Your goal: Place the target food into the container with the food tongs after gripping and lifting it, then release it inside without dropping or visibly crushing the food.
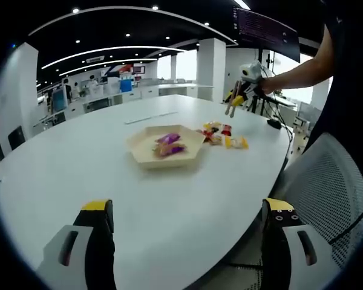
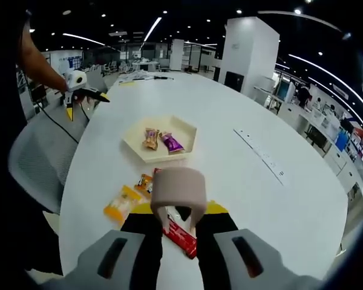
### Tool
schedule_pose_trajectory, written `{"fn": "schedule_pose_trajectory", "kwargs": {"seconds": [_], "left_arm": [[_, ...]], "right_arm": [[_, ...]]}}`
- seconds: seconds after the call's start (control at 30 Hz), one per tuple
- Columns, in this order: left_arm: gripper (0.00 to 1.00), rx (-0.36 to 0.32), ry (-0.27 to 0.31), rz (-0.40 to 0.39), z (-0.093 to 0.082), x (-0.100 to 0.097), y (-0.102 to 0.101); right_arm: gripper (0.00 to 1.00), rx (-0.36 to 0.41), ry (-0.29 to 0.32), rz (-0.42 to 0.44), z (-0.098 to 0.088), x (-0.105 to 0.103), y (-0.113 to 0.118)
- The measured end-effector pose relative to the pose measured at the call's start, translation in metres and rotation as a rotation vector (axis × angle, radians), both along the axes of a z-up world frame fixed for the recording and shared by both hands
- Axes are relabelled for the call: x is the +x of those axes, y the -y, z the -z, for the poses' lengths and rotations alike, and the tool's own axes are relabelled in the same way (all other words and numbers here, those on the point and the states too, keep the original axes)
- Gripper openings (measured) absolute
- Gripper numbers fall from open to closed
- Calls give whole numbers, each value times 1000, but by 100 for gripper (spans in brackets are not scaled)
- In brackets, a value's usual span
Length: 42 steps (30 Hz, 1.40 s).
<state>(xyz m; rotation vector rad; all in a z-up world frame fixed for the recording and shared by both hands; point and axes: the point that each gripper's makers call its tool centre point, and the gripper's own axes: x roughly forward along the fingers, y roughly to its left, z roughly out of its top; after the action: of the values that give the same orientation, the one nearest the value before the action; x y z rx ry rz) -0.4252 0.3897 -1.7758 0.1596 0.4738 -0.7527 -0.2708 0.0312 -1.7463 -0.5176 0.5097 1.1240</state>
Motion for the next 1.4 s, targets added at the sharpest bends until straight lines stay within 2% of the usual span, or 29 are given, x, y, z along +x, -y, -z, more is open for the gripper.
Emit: {"fn": "schedule_pose_trajectory", "kwargs": {"seconds": [0.17, 0.4, 0.5, 0.77, 0.9, 1.27, 1.4], "left_arm": [[99, -4, -2, -9, 0, 2, -1], [99, -5, -10, -12, 1, 2, -2], [99, -9, -12, -17, 1, 2, -2], [99, -12, -18, -20, 1, 2, -2], [99, -15, -20, -22, 1, 3, -3], [98, -16, -24, -24, 2, 2, -3], [98, -16, -24, -24, 2, 2, -3]], "right_arm": [[19, -53, -18, -43, 14, -5, 4], [19, -78, -12, -64, 23, -5, 0], [19, -123, -2, -93, 32, -7, 0], [20, -132, -5, -112, 40, -10, -9], [20, -165, 5, -142, 47, -15, -13], [19, -110, -2, -62, 45, -1, -21], [20, -100, -3, -64, 44, -2, -25]]}}
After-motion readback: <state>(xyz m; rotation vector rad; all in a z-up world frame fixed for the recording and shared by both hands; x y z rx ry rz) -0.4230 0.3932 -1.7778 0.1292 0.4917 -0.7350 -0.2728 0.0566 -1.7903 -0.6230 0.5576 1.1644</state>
